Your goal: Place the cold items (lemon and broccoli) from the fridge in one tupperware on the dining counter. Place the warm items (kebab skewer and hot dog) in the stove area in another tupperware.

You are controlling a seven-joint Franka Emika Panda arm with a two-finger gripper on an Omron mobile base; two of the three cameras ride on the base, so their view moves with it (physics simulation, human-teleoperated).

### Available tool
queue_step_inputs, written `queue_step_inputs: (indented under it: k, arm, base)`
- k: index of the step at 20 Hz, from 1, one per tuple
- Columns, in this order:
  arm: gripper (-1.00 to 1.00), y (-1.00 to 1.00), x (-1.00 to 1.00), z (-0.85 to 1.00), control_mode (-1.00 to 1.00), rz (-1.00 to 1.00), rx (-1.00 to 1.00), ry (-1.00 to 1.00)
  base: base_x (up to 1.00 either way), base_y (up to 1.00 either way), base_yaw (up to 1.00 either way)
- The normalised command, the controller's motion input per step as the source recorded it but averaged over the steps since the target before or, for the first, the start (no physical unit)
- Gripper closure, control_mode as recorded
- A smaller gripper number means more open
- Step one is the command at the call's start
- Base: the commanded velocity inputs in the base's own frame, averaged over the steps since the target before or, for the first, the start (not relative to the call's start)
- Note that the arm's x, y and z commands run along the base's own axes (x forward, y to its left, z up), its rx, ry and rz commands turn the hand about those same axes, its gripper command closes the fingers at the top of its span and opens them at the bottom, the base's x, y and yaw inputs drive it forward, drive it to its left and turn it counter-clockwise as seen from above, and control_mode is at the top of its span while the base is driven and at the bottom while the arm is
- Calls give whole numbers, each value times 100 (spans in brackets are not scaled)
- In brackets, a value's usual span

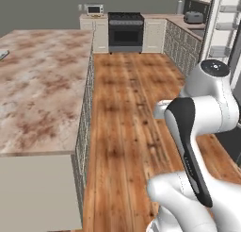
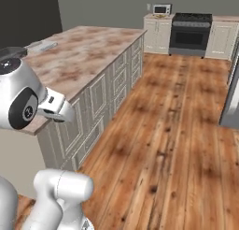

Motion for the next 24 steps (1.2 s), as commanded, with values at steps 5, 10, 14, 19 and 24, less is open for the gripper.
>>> queue_step_inputs:
  k: [5,10,14,19,24]
  arm:
    - [100,0,0,0,100,0,0,0]
    - [100,0,0,0,100,0,0,0]
    - [100,0,0,0,100,0,0,0]
    - [100,0,0,0,100,0,0,0]
    - [100,0,0,0,100,0,0,0]
  base:
    - [-4,100,0]
    - [0,100,0]
    - [-2,100,-3]
    - [-4,100,-8]
    - [-4,100,-11]
